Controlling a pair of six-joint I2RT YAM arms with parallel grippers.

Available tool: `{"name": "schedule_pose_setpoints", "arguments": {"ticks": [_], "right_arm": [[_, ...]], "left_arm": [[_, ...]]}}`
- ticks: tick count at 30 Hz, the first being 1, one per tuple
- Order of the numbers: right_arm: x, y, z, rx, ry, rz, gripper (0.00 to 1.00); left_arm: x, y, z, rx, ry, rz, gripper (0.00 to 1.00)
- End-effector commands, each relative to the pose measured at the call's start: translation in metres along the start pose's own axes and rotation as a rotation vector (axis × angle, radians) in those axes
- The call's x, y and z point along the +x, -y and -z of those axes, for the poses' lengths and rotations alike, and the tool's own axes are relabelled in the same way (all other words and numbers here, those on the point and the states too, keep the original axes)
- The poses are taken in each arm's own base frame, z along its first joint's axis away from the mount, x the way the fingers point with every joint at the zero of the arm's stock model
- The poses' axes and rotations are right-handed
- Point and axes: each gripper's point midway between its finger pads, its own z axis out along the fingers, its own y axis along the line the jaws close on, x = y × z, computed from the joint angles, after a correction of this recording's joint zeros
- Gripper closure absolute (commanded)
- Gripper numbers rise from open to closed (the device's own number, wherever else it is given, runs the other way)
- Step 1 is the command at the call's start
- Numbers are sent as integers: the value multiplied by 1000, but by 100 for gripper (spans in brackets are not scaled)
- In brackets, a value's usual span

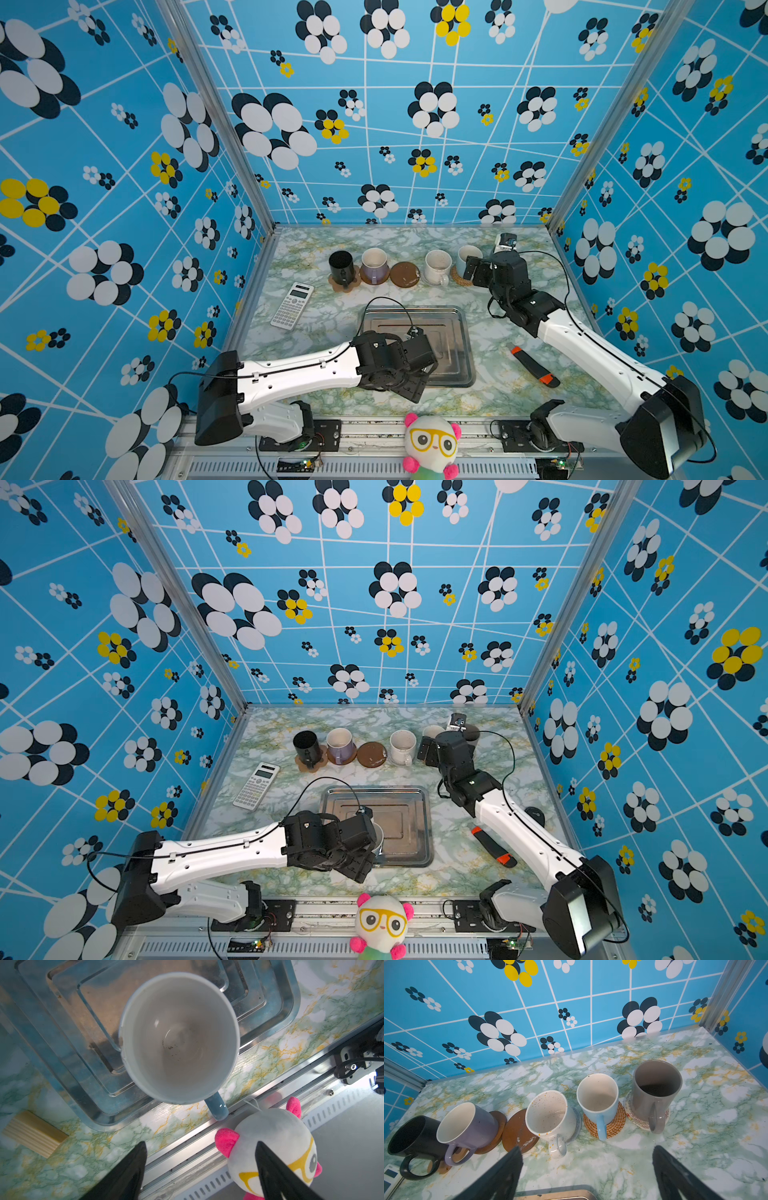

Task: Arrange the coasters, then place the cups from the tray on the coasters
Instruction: 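Lift the light blue mug up out of the tray with the left gripper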

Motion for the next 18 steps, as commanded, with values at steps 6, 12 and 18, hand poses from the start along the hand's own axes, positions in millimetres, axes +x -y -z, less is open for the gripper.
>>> {"name": "schedule_pose_setpoints", "arguments": {"ticks": [6, 12, 18], "right_arm": [[4, -2, -6, -13, -7, -7, 1], [5, -3, -8, -18, -13, -7, 1], [6, -5, -10, -21, -18, -6, 1]], "left_arm": [[0, 4, -16, 4, 10, 61, 19], [-2, 3, -25, -11, 7, 63, 20], [-1, 1, -35, -45, -12, 60, 22]]}}
